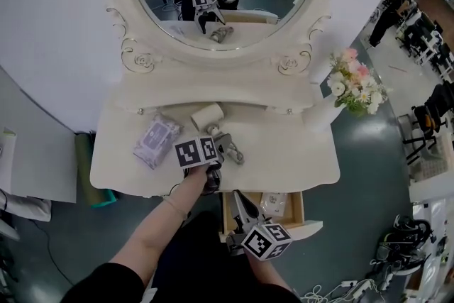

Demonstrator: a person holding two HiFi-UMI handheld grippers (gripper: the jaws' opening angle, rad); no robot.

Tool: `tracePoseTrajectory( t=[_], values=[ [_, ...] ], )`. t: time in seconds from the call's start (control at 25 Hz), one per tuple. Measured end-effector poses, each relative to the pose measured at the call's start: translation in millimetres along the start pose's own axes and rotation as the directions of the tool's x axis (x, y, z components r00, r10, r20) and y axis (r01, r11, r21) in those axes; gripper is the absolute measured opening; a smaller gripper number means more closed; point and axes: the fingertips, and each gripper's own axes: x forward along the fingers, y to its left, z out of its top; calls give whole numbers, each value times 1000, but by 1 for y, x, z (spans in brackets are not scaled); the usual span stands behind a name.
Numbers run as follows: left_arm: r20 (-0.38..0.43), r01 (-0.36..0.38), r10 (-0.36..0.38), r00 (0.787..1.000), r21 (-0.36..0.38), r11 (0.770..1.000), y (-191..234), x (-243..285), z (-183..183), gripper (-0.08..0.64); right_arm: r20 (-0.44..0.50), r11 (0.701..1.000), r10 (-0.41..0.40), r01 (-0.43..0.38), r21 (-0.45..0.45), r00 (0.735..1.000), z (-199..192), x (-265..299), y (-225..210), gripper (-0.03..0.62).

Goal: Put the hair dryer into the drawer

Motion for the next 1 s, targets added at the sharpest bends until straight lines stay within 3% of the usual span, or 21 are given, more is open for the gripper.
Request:
tracePoseTrajectory(
  t=[0.24,0.6,1.0],
  values=[
    [-32,-153,151,988,-73,985,9,22,6,457,-2,1000,-10,10,12,1000,4,0,-9,20],
    [-149,-345,327,933,-112,932,28,45,-9,457,8,999,-28,28,18,1000,14,-2,-20,20],
    [-198,-481,466,862,-32,876,33,53,-17,457,-22,998,-49,50,30,999,10,-4,-32,20]
  ],
)
